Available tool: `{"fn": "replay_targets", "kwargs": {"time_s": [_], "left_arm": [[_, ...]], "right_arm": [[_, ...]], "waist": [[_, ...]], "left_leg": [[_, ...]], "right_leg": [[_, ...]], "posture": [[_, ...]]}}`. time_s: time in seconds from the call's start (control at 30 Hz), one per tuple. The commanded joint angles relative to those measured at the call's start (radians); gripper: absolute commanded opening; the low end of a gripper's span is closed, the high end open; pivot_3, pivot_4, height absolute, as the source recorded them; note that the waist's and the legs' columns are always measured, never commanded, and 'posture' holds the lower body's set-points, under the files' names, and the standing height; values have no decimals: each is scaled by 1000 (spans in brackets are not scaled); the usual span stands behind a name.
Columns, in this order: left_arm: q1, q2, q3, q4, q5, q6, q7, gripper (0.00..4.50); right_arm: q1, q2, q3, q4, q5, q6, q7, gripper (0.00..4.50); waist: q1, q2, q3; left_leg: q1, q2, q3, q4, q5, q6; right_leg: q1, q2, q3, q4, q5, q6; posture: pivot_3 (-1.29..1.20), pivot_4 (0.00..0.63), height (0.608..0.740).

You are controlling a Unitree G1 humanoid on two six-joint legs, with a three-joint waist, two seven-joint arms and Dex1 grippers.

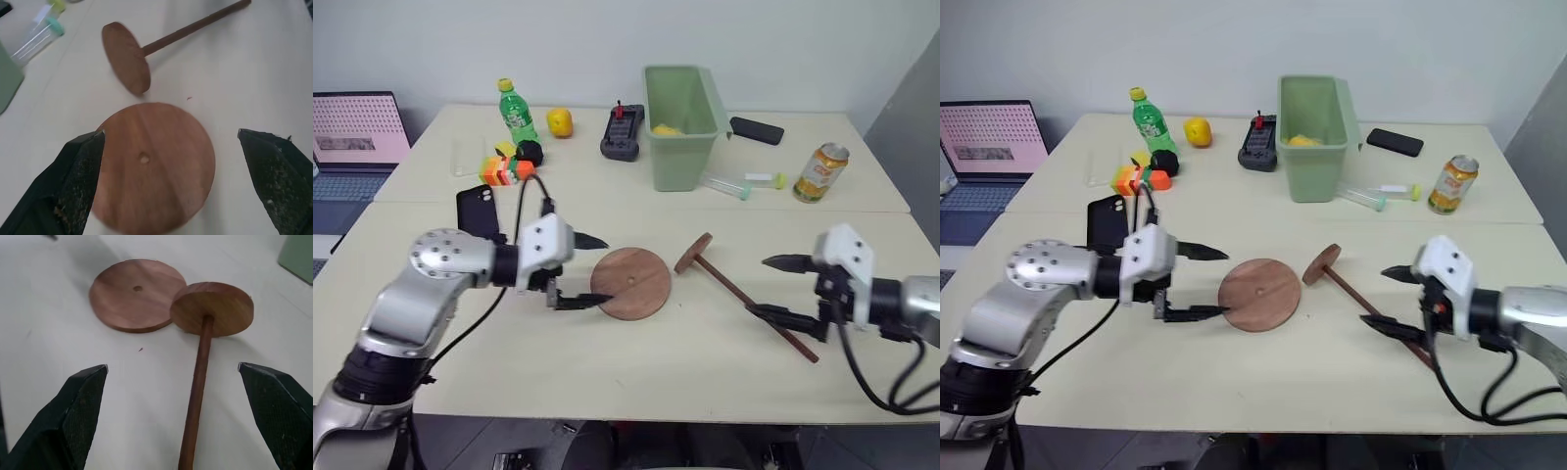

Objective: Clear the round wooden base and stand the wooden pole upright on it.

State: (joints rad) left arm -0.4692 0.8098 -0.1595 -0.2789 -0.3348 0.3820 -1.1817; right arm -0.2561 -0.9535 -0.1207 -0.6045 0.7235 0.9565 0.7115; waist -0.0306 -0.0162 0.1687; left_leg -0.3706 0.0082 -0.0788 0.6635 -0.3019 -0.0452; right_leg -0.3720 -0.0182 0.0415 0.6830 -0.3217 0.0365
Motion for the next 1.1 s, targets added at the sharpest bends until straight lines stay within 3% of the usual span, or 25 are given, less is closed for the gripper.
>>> {"fn": "replay_targets", "kwargs": {"time_s": [0.03, 0.13, 0.27, 0.57, 0.73, 1.1], "left_arm": [[-42, -37, -42, -25, 32, -18, 19, 4500], [-61, -79, -78, -21, 59, -37, 33, 4500], [-67, -124, -107, -28, 91, -55, 55, 4500], [-31, -156, -135, -66, 145, -79, 103, 4500], [-12, -168, -147, -87, 160, -76, 127, 4500], [15, -204, -140, -88, 121, -66, 129, 4500]], "right_arm": [[-144, 28, 123, 49, -26, 156, -82, 4487], [-300, 86, 243, 144, -55, 294, -126, 4487], [-465, 85, 439, 275, -158, 361, -107, 4487], [-684, 152, 615, 539, -186, 463, 39, 4487], [-756, 169, 686, 614, -215, 462, 107, 3607], [-754, 200, 675, 641, -234, 493, 139, 987]], "waist": [[1, 0, 0], [-1, 0, 0], [0, 0, 0], [0, 0, 0], [0, 0, 0], [0, 0, 0]], "left_leg": [[-1, 0, 0, 0, 0, 0], [-7, 0, -2, 1, 0, 0], [-12, 0, -1, 3, 0, 0], [-14, 0, 0, 5, 0, 0], [-14, 0, 0, 6, 0, 0], [-15, 0, -1, 9, 0, 0]], "right_leg": [[-1, 0, 0, 0, 0, 0], [-7, 0, 0, 0, 0, 0], [-13, -1, 0, 3, 0, 0], [-16, -1, 0, 7, 0, 0], [-17, -1, 0, 9, 0, 0], [-17, -2, -1, 12, 0, 0]], "posture": [[0, 150, 740], [0, 150, 740], [0, 150, 740], [0, 150, 740], [0, 150, 740], [0, 150, 740]]}}
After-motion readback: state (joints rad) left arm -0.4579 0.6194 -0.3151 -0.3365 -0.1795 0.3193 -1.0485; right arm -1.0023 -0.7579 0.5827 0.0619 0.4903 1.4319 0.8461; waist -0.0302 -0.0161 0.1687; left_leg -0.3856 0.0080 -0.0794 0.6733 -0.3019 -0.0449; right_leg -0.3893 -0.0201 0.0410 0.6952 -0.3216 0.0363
